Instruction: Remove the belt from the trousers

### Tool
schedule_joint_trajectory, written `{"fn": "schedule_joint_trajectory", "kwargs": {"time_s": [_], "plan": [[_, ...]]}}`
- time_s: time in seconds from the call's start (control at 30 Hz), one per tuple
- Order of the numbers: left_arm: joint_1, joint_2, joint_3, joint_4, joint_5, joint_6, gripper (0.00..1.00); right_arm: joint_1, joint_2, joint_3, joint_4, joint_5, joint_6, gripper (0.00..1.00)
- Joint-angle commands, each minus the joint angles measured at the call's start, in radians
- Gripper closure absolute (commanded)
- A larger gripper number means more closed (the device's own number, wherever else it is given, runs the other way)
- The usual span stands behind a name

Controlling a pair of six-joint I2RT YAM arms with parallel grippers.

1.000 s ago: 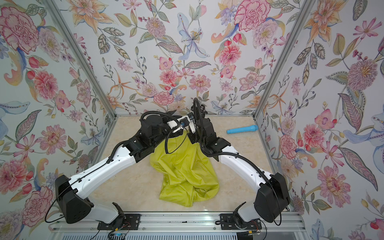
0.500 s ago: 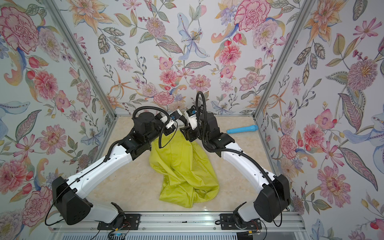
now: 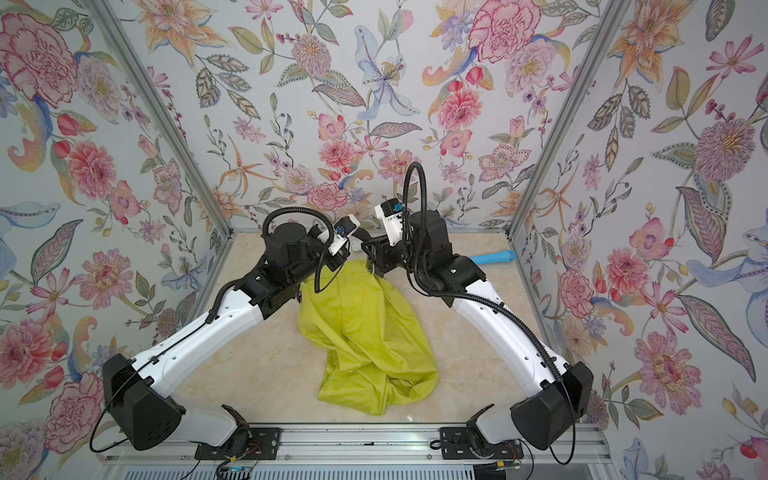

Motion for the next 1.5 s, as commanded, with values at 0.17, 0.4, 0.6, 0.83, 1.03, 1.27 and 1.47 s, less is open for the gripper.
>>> {"fn": "schedule_joint_trajectory", "kwargs": {"time_s": [0.17,0.4,0.6,0.83,1.03,1.27,1.47], "plan": [[0.008,0.004,0.052,0.034,0.014,-0.036,1.0,0.009,0.031,0.022,-0.088,0.067,0.003,0.65],[0.007,0.005,0.057,0.03,0.023,-0.041,1.0,0.001,0.049,0.035,-0.095,0.078,0.002,0.77],[0.008,0.014,0.063,0.016,0.025,-0.043,1.0,-0.001,0.056,0.043,-0.095,0.049,0.011,0.7],[0.007,0.031,0.073,0.001,0.031,-0.046,1.0,-0.003,0.056,0.061,-0.096,0.037,0.016,0.72],[0.007,0.042,0.077,-0.015,0.029,-0.044,1.0,-0.004,0.065,0.063,-0.096,0.019,0.03,0.69],[0.007,0.047,0.077,-0.024,0.031,-0.044,1.0,-0.014,0.076,0.073,-0.095,-0.012,0.043,0.72],[0.007,0.047,0.081,-0.027,0.041,-0.048,1.0,-0.019,0.088,0.056,-0.096,-0.017,0.053,0.84]]}}
